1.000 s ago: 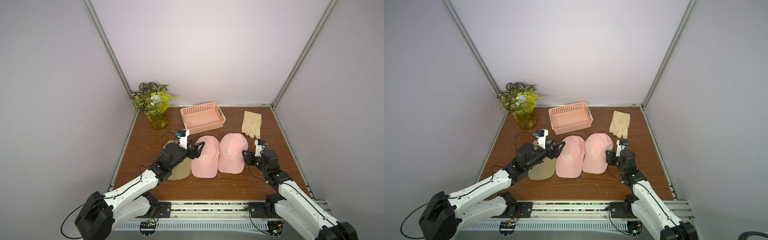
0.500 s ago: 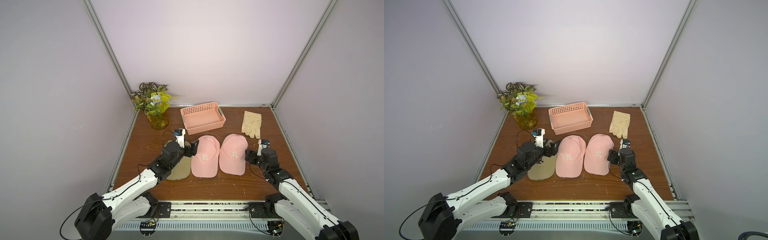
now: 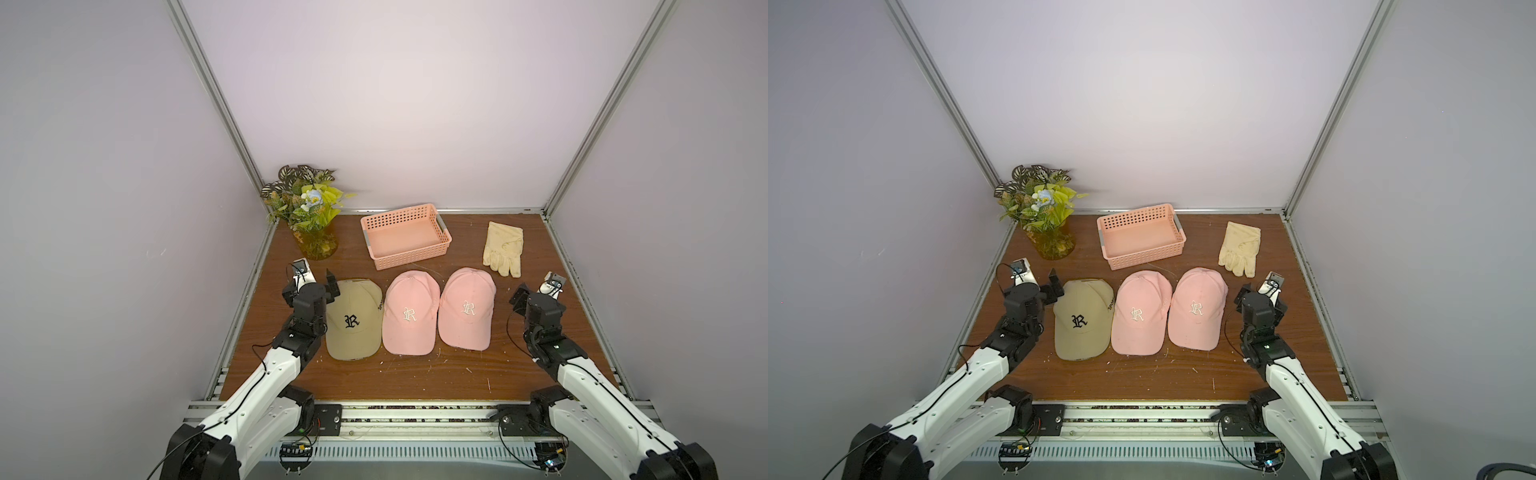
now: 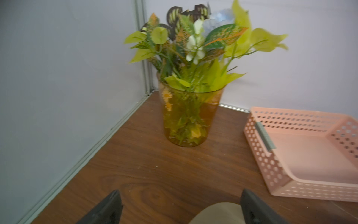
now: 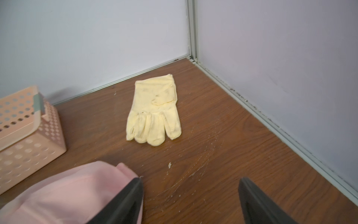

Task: Turn the baseball cap inside out
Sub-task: Reset both arms

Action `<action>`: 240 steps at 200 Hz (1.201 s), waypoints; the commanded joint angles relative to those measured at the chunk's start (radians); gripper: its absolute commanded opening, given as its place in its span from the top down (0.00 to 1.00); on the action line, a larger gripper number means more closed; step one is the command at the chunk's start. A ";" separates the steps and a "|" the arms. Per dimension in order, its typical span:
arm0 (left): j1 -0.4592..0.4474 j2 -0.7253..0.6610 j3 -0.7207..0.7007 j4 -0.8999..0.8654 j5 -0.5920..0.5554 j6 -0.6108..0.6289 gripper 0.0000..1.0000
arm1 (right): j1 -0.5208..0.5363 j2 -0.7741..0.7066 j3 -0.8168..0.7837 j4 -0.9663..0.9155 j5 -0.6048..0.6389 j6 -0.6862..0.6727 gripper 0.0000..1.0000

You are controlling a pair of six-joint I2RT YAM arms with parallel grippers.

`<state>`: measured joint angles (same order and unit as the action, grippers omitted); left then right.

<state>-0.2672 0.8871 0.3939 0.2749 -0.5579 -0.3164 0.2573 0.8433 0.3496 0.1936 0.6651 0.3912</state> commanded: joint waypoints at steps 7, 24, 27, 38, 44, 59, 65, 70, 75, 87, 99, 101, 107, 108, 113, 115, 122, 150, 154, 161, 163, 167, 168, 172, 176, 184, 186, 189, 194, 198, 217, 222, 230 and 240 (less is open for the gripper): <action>0.069 -0.002 -0.109 0.201 -0.043 0.089 0.01 | -0.036 0.081 -0.035 0.220 0.119 -0.087 0.15; 0.076 0.023 -0.179 0.346 -0.042 0.141 0.01 | -0.064 0.144 -0.053 0.304 0.097 -0.121 0.14; 0.076 0.029 -0.188 0.366 -0.043 0.152 0.01 | -0.070 0.155 -0.056 0.317 0.090 -0.127 0.14; 0.079 0.055 -0.218 0.430 -0.047 0.181 0.01 | -0.085 0.191 -0.062 0.358 0.067 -0.146 0.13; 0.081 0.069 -0.230 0.464 -0.037 0.201 0.01 | -0.093 0.208 -0.069 0.382 0.057 -0.154 0.13; 0.088 0.111 -0.250 0.537 0.008 0.256 0.01 | -0.105 0.242 -0.083 0.437 0.040 -0.161 0.12; 0.092 0.129 -0.257 0.562 0.030 0.276 0.01 | -0.108 0.252 -0.091 0.461 0.038 -0.160 0.12; 0.096 0.143 -0.262 0.589 0.051 0.293 0.01 | -0.110 0.260 -0.097 0.482 0.032 -0.162 0.12; 0.103 0.159 -0.268 0.616 0.074 0.305 0.01 | -0.113 0.266 -0.104 0.505 0.020 -0.167 0.12; 0.142 0.197 -0.277 0.662 0.163 0.303 0.01 | -0.118 0.285 -0.124 0.570 -0.001 -0.185 0.12; 0.190 0.234 -0.274 0.683 0.239 0.271 0.01 | -0.120 0.309 -0.135 0.626 -0.027 -0.205 0.11; 0.198 0.241 -0.273 0.685 0.251 0.267 0.01 | -0.120 0.314 -0.136 0.634 -0.030 -0.210 0.11; 0.222 0.260 -0.271 0.697 0.281 0.246 0.01 | -0.121 0.328 -0.140 0.656 -0.046 -0.219 0.11; 0.225 0.263 -0.271 0.699 0.286 0.243 0.01 | -0.121 0.329 -0.141 0.660 -0.047 -0.220 0.11; 0.241 0.279 -0.271 0.714 0.311 0.233 0.01 | -0.124 0.341 -0.141 0.676 -0.056 -0.224 0.11; 0.246 0.284 -0.270 0.720 0.318 0.229 0.01 | -0.124 0.346 -0.142 0.682 -0.060 -0.225 0.10; 0.257 0.300 -0.260 0.722 0.338 0.228 0.01 | -0.125 0.363 -0.144 0.706 -0.073 -0.230 0.10; 0.262 0.360 -0.253 0.806 0.398 0.249 0.01 | -0.130 0.421 -0.148 0.803 -0.133 -0.267 0.07; 0.263 0.368 -0.253 0.823 0.405 0.250 0.01 | -0.129 0.429 -0.151 0.823 -0.139 -0.274 0.06; 0.263 0.383 -0.257 0.854 0.413 0.254 0.01 | -0.130 0.442 -0.153 0.852 -0.148 -0.281 0.05; 0.264 0.388 -0.258 0.864 0.415 0.253 0.01 | -0.130 0.444 -0.154 0.859 -0.149 -0.283 0.05; 0.264 0.397 -0.261 0.887 0.422 0.254 0.01 | -0.131 0.452 -0.154 0.875 -0.154 -0.290 0.05; 0.264 0.398 -0.261 0.892 0.424 0.255 0.01 | -0.131 0.454 -0.154 0.878 -0.155 -0.291 0.05; 0.265 0.410 -0.261 0.911 0.431 0.259 0.01 | -0.132 0.459 -0.153 0.891 -0.159 -0.296 0.05; 0.266 0.425 -0.262 0.930 0.437 0.261 0.01 | -0.130 0.467 -0.153 0.901 -0.165 -0.302 0.04; 0.266 0.454 -0.259 0.968 0.440 0.264 0.01 | -0.131 0.481 -0.148 0.918 -0.173 -0.313 0.04; 0.266 0.464 -0.259 0.977 0.440 0.263 0.01 | -0.131 0.484 -0.147 0.922 -0.174 -0.316 0.03; 0.266 0.477 -0.256 0.987 0.440 0.262 0.01 | -0.132 0.490 -0.147 0.928 -0.177 -0.321 0.03; 0.267 0.496 -0.249 0.990 0.445 0.259 0.01 | -0.132 0.500 -0.146 0.946 -0.184 -0.332 0.03; 0.268 0.511 -0.241 0.988 0.448 0.260 0.01 | -0.132 0.510 -0.148 0.966 -0.185 -0.339 0.03; 0.268 0.551 -0.224 0.990 0.452 0.262 0.01 | -0.138 0.573 -0.162 1.054 -0.195 -0.341 0.01; 0.267 0.557 -0.223 0.994 0.443 0.259 0.01 | -0.139 0.588 -0.163 1.070 -0.204 -0.342 0.01; 0.269 0.566 -0.225 1.007 0.434 0.252 0.01 | -0.139 0.603 -0.159 1.081 -0.219 -0.351 0.01; 0.270 0.582 -0.227 1.015 0.424 0.246 0.01 | -0.139 0.598 -0.145 1.046 -0.226 -0.348 0.01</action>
<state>-0.0128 1.4437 0.1490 1.2190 -0.1349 -0.0696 0.1234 1.4311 0.1967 1.1538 0.4797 0.0692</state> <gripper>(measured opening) 0.993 0.992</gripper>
